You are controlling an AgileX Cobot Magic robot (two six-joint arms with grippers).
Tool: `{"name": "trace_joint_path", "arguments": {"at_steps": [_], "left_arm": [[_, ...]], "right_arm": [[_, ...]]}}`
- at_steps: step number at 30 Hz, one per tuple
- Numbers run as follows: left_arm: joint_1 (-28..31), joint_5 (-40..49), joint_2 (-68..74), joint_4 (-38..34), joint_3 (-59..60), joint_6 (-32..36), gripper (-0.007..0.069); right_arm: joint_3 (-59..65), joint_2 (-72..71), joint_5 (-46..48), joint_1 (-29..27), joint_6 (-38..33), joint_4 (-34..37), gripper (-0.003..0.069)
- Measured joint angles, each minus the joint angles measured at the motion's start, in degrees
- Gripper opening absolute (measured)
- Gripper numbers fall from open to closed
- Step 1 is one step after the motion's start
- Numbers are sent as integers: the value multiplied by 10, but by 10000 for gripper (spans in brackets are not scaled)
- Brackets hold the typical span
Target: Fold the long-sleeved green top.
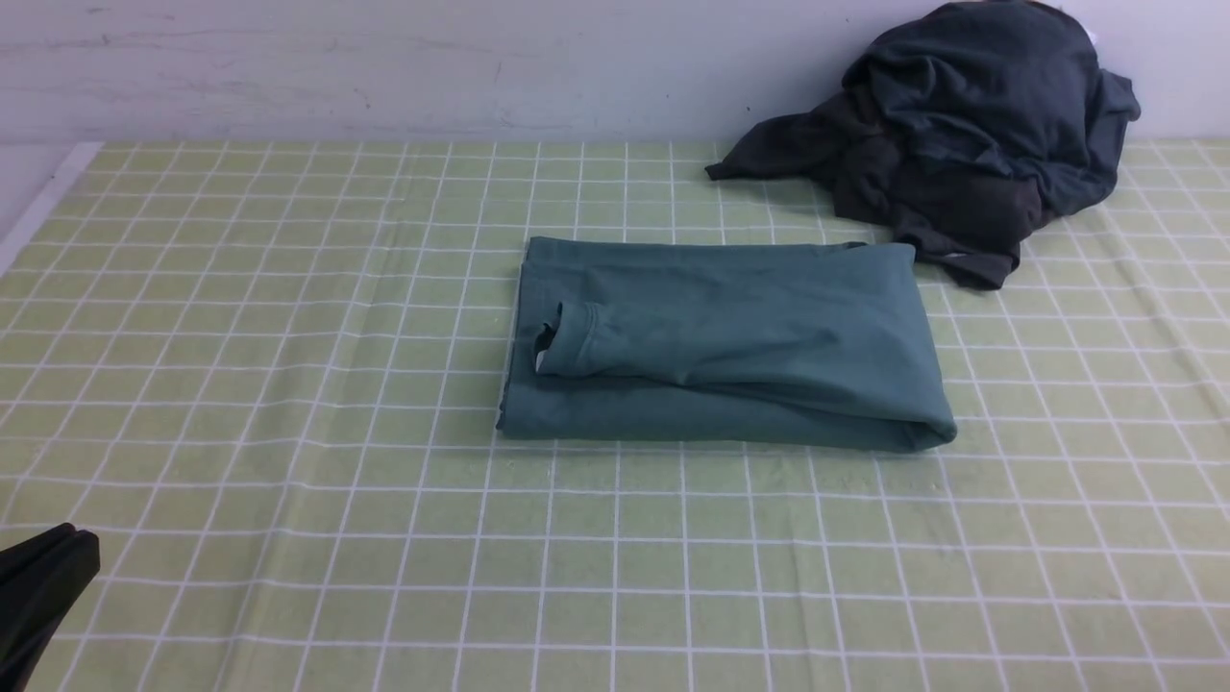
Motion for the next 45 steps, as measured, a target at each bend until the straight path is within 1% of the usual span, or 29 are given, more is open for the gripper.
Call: {"name": "trace_joint_path", "arguments": {"at_steps": [3,5,9,30,33,36,37,39,41,43,44,45], "left_arm": [[0,0,0,0,0,0,-3],[0,0,0,0,0,0,-3],[0,0,0,0,0,0,-3],[0,0,0,0,0,0,-3],[0,-8,-8,0,12,0,-3],[1,-23,-35,0,50,0,-3],[5,-28,-49,3,75,0,-3],[16,-40,-77,32,109,-1,-3],[39,-77,-112,91,157,-10,-3],[54,-109,-131,116,187,-36,-3],[64,-116,-135,121,203,-67,-3],[69,-113,-137,124,206,-85,-3]], "right_arm": [[0,0,14,-18,-3,0,-14],[-1,0,43,-31,-4,-6,-14],[-2,0,54,-32,-6,-16,-14],[-2,0,55,-32,-5,-16,-14],[-2,0,55,-32,-5,-16,-14],[-2,0,55,-32,-5,-16,-14],[-2,0,55,-32,-5,-16,-14],[-2,0,55,-32,-5,-17,-14],[-3,0,56,-32,-5,-17,-14],[-3,0,56,-32,-5,-17,-14],[-3,0,56,-32,-5,-17,-14],[-3,0,56,-32,-5,-17,-14]]}}
